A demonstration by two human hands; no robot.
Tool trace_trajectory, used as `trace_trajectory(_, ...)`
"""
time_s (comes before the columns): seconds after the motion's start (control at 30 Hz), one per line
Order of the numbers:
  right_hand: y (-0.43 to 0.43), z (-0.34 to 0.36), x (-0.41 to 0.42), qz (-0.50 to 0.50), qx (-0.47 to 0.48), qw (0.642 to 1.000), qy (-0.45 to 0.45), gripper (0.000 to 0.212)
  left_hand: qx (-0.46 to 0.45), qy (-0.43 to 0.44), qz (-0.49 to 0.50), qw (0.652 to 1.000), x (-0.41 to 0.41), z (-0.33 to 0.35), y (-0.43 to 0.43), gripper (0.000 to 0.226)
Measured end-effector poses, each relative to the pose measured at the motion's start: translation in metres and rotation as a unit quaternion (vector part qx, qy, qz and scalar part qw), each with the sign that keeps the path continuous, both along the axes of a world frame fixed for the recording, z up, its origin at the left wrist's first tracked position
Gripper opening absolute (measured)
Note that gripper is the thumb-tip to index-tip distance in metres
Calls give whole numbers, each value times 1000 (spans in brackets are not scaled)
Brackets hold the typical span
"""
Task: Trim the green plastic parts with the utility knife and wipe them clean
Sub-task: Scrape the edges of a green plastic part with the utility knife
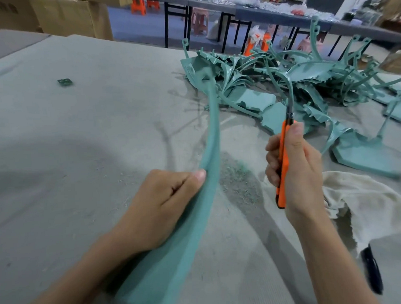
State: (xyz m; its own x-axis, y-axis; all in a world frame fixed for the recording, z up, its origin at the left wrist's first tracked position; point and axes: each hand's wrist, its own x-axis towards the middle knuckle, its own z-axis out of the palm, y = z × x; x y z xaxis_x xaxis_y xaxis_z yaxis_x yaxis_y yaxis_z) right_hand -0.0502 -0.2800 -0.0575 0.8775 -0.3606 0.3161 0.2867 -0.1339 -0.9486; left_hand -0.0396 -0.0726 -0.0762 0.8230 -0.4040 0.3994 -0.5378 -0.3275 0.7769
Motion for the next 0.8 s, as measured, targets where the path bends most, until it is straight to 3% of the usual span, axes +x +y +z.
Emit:
trace_trajectory(0.13, 9, -9, -6, 99, -80, 992, 11, 44, 22, -20, 175, 984, 13, -4, 6, 48)
trace_trajectory(0.3, 31, -19, -12, 189, -103, 976, 31, 41, 12, -36, 268, 963, 22, -6, 13, 52)
trace_trajectory(0.43, 46, -25, -21, 195, -178, 964, -2, 50, -31, -28, 278, 960, 21, -4, 11, 52)
trace_trajectory(0.67, 65, -25, -25, 152, -268, 950, -55, 40, -190, 32, 206, 959, 12, -3, -1, 59)
trace_trajectory(0.8, 62, -24, -26, 143, -287, 945, -64, 42, -219, 13, 183, 958, 8, -4, -7, 66)
